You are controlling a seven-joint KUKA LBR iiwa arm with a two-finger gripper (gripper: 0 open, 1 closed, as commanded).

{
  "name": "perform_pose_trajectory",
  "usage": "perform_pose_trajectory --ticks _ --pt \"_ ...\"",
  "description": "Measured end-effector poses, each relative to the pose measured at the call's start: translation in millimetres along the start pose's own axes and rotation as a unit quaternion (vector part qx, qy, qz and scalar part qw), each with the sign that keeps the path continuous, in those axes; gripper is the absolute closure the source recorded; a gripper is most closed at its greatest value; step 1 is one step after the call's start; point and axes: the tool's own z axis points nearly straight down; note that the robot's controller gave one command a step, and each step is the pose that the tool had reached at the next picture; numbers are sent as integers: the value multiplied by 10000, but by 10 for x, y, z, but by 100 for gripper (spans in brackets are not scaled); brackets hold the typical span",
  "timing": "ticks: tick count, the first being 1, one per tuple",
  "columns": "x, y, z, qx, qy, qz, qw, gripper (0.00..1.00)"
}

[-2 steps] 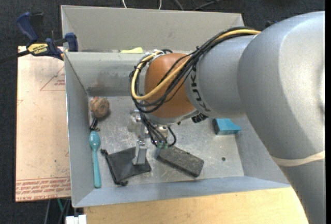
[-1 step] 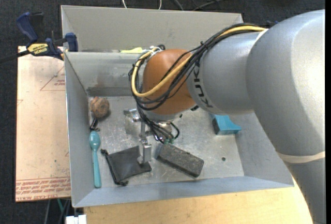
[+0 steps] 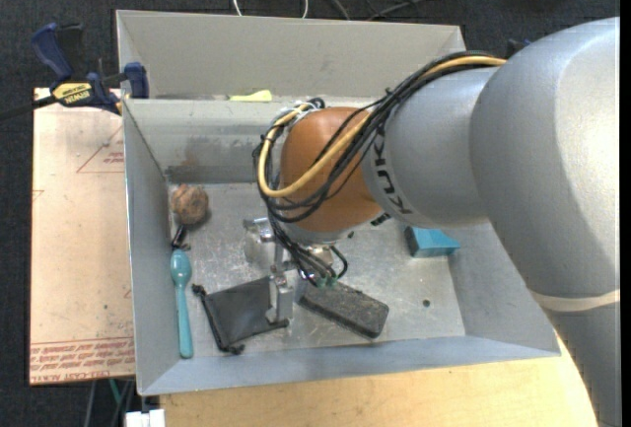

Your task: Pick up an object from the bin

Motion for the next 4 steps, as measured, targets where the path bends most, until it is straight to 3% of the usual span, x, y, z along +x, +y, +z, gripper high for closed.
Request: perform_pose_trajectory --ticks 1,2,4 --pt "76 65 32 -7 -11 -665 9978 100" --pt "76 65 40 -10 -19 -664 9978 0" --pt "165 120 42 -11 -17 -397 9992 0"
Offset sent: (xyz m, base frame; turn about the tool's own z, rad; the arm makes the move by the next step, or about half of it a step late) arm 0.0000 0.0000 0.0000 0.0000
